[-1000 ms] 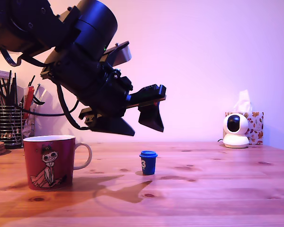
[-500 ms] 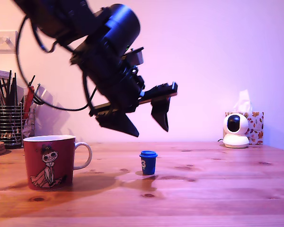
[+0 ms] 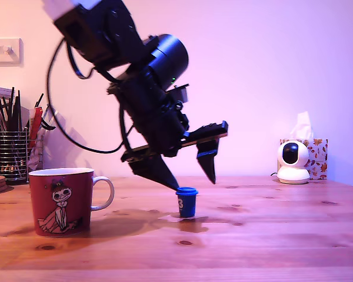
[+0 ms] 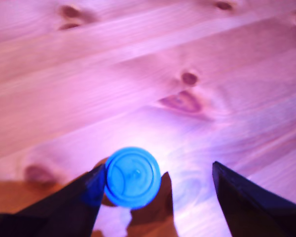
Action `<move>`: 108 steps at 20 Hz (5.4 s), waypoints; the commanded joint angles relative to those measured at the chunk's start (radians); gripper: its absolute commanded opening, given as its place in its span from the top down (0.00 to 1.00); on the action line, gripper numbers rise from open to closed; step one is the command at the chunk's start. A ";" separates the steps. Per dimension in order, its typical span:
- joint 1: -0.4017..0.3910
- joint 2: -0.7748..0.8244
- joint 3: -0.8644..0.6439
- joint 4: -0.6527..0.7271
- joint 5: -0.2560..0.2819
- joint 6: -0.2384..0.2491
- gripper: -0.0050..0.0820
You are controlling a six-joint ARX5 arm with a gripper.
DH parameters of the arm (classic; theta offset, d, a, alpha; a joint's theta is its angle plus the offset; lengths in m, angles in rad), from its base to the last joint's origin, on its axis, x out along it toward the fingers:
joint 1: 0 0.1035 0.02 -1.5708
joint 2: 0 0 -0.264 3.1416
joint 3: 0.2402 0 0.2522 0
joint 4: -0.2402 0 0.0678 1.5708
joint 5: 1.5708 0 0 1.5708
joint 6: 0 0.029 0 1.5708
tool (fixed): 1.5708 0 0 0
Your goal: Pick up the coffee capsules on the table and drop them inside the coffee cup
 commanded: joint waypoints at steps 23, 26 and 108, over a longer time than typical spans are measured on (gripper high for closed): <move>0.027 0.099 0.058 -0.074 0.038 -0.012 0.39; 0.027 0.099 0.058 -0.074 0.043 0.004 0.48; 0.211 -0.548 -0.270 -0.431 -0.088 0.117 0.70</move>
